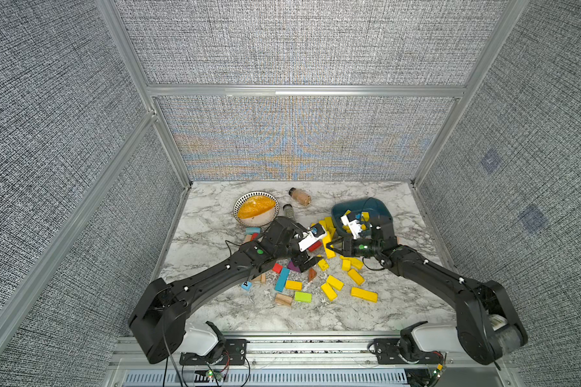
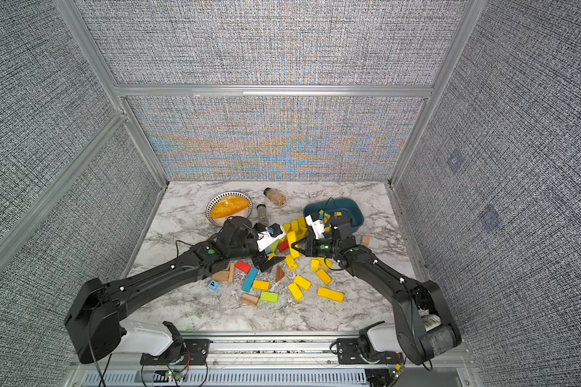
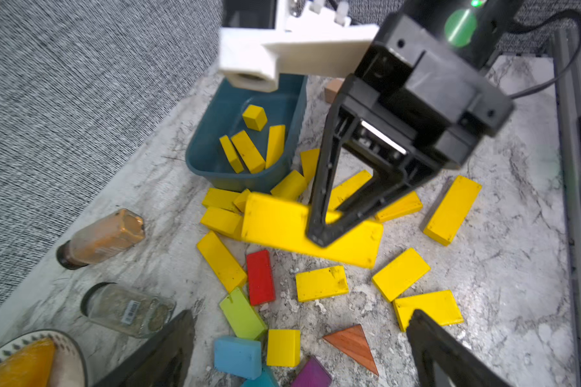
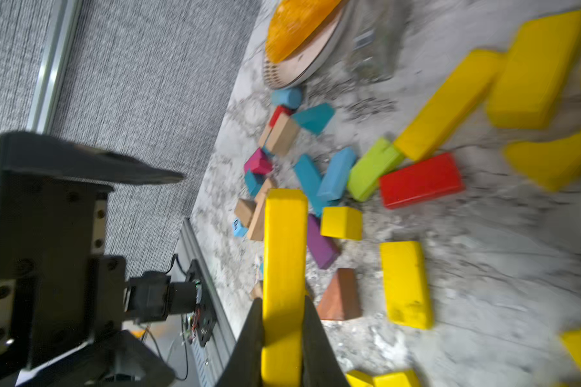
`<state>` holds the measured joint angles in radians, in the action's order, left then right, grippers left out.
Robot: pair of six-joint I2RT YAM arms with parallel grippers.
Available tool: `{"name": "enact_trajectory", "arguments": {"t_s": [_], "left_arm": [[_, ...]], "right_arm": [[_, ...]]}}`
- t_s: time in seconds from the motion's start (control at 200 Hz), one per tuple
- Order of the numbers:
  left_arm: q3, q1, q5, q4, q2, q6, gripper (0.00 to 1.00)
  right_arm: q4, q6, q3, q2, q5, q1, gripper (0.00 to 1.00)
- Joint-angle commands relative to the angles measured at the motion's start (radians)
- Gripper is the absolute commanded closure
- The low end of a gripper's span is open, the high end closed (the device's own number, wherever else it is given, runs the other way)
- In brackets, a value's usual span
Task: Pick out the yellow building blocks
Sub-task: Place the building block in the storage box.
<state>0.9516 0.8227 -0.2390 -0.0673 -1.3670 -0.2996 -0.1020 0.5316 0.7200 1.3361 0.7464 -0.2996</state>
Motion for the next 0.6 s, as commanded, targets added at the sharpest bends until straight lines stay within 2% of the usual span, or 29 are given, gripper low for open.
{"name": "enact_trajectory", "arguments": {"t_s": [0.0, 0.05, 0.165, 0.235, 0.33, 0.42, 0.596], "left_arm": [[-0.037, 0.001, -0.006, 0.085, 0.057, 0.133, 0.01], [-0.080, 0.002, 0.020, 0.137, 0.089, 0.214, 0.01], [-0.184, 0.002, 0.194, 0.219, 0.135, 0.410, 0.01], [-0.208, 0.001, 0.344, 0.180, 0.143, 0.541, 0.00], [-0.204, 0.000, 0.481, 0.061, 0.140, 0.678, 0.00], [-0.199, 0.001, 0.535, -0.019, 0.126, 0.764, 0.00], [-0.174, 0.001, 0.551, -0.109, 0.098, 0.809, 0.00]], "right_arm": [[0.071, -0.046, 0.019, -0.033, -0.096, 0.102, 1.00], [0.103, -0.078, 0.042, -0.031, -0.170, 0.146, 1.00], [0.170, -0.126, 0.155, 0.026, -0.404, 0.179, 1.00], [0.168, -0.132, 0.200, 0.065, -0.549, 0.176, 1.00], [0.173, -0.167, 0.258, 0.136, -0.695, 0.179, 1.00], [0.232, -0.211, 0.351, 0.240, -0.827, 0.182, 1.00], [0.296, -0.298, 0.478, 0.406, -0.981, 0.202, 1.00]]}}
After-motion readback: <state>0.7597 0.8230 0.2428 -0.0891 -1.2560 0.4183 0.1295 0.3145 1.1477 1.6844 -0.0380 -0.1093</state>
